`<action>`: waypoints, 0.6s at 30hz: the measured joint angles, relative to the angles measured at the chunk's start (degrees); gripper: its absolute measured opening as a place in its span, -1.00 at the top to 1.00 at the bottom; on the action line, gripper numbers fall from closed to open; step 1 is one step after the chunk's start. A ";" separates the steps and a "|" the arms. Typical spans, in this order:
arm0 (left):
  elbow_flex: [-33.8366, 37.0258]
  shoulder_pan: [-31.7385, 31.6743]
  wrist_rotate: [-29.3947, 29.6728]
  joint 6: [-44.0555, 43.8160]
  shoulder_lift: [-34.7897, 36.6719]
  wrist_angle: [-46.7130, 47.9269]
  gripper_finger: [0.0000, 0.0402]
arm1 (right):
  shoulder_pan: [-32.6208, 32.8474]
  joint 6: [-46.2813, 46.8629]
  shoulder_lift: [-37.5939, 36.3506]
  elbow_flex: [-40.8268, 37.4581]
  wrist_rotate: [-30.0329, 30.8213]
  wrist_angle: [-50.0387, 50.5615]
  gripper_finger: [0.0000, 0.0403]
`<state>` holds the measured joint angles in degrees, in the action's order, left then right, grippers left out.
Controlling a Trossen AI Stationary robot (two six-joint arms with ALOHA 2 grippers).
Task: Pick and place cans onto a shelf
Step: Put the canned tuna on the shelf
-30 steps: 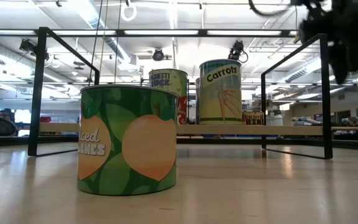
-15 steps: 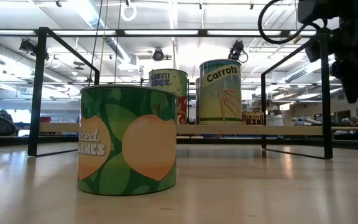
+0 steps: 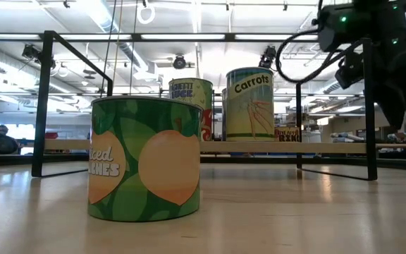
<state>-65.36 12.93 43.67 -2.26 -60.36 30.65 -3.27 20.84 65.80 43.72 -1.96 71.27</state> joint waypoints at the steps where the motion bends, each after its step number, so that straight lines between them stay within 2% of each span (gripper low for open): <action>1: 0.00 0.01 -0.01 0.00 0.00 0.00 0.90 | -0.18 -0.14 0.52 0.00 -0.36 0.11 -0.89; 5: 0.00 0.00 -0.01 0.00 0.00 0.00 0.90 | -1.07 -2.42 -0.26 0.09 0.48 0.12 -0.89; 11: 0.00 0.00 -0.01 0.00 0.00 0.00 0.90 | -1.22 0.59 -8.44 1.36 0.84 0.35 -0.88; 18: 0.00 0.00 -0.01 0.00 0.00 0.00 0.90 | 4.39 5.62 -9.17 1.36 2.66 4.02 -0.81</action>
<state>-65.36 12.93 43.66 -2.26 -60.36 30.65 1.11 26.46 56.62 45.08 0.70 75.30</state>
